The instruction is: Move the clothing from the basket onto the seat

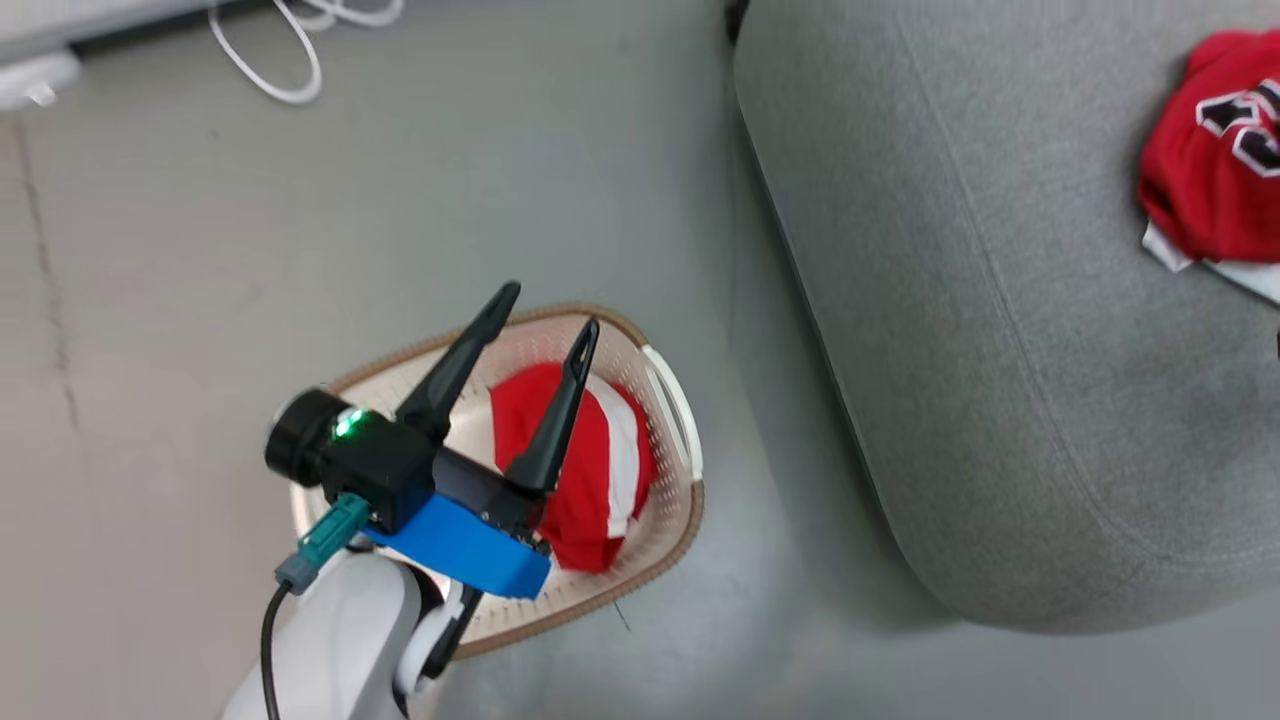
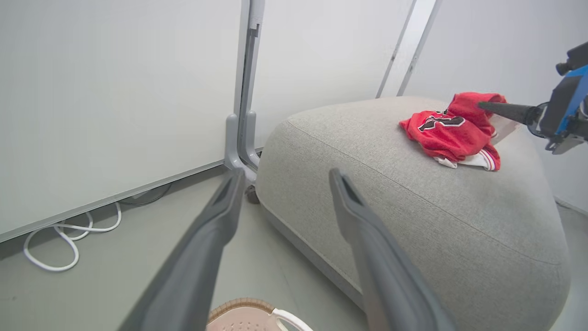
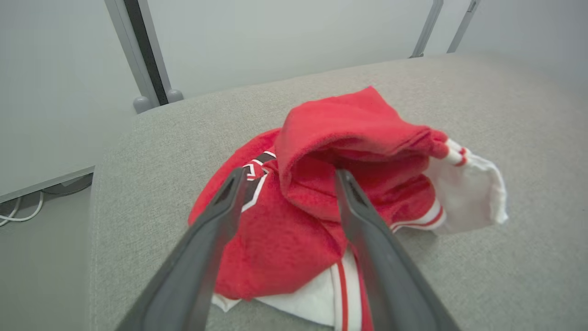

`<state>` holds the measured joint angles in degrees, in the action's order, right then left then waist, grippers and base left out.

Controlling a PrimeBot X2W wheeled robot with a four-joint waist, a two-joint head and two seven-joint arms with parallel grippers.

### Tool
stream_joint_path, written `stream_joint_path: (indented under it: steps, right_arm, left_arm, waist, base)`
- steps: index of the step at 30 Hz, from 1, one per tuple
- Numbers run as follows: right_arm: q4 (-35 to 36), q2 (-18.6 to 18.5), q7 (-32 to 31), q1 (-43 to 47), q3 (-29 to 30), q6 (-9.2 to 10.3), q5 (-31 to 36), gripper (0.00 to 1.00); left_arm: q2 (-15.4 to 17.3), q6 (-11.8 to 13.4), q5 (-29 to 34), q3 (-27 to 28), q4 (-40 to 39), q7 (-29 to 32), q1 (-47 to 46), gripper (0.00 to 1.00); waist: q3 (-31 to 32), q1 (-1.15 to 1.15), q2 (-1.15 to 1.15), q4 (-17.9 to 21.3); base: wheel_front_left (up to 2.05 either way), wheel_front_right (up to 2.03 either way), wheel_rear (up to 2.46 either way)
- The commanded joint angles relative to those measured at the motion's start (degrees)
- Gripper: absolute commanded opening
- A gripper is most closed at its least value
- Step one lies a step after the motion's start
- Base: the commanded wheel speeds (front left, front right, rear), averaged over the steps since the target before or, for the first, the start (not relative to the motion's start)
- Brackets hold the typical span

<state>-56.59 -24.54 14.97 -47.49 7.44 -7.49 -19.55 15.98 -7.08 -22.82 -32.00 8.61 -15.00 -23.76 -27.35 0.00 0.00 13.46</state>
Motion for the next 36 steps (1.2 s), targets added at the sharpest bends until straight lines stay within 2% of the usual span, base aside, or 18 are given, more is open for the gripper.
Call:
stream_joint_path:
  steps: [1, 8, 14, 20, 21, 25, 36]
  right_arm:
    - [2.41, -0.15, 0.26, 4.15, 0.73, -0.01, 0.85, 1.0]
    - [13.12, 3.41, -0.29, 16.83, 1.39, -0.01, 3.67, 1.0]
    - [25.29, 7.89, -4.13, 26.86, 1.11, -0.01, 6.93, 1.0]
    - [38.34, 12.8, -9.28, 37.35, 0.54, -0.01, 8.75, 1.0]
    - [38.34, 12.8, -9.28, 37.35, 0.54, -0.01, 8.75, 1.0]
    - [46.48, 16.52, -12.38, 43.18, -0.27, -0.01, 9.31, 1.0]
    - [51.63, 20.35, -13.44, 48.65, -1.34, -0.01, 9.53, 1.0]
  left_arm:
    - [-1.19, -0.24, -0.55, 1.16, 1.0, -0.25, 2.17, 1.0]
    - [-4.62, -0.51, -1.03, 5.82, 4.31, -0.26, 8.79, 1.0]
    - [-6.42, -0.43, -1.28, 8.76, 6.11, -0.26, 13.34, 1.0]
    - [-7.04, -0.43, -1.6, 11.32, 8.32, -0.27, 16.97, 1.0]
    - [-7.04, -0.43, -1.6, 11.32, 8.32, -0.27, 16.97, 1.0]
    - [-6.67, -0.43, -0.96, 14.45, 9.58, -0.26, 18.78, 1.0]
    - [-6.68, -0.44, 0.29, 19.89, 9.98, -0.26, 21.17, 1.0]
  waist:
    - [6.44, 0.0, 0.0, -2.85]
    - [16.03, 0.0, 0.0, -6.1]
    - [21.99, 0.0, 0.0, -9.07]
    - [26.3, 0.0, 0.0, -12.84]
    - [26.3, 0.0, 0.0, -12.84]
    - [27.87, 0.0, 0.0, -15.05]
    - [29.03, 0.0, 0.0, -17.62]
  base:
    - [0.0, 0.0, 0.0]
    - [0.0, 0.0, 0.0]
    - [0.0, 0.0, 0.0]
    - [0.0, 0.0, 0.0]
    - [0.0, 0.0, 0.0]
    - [0.0, 0.0, 0.0]
    - [0.0, 0.0, 0.0]
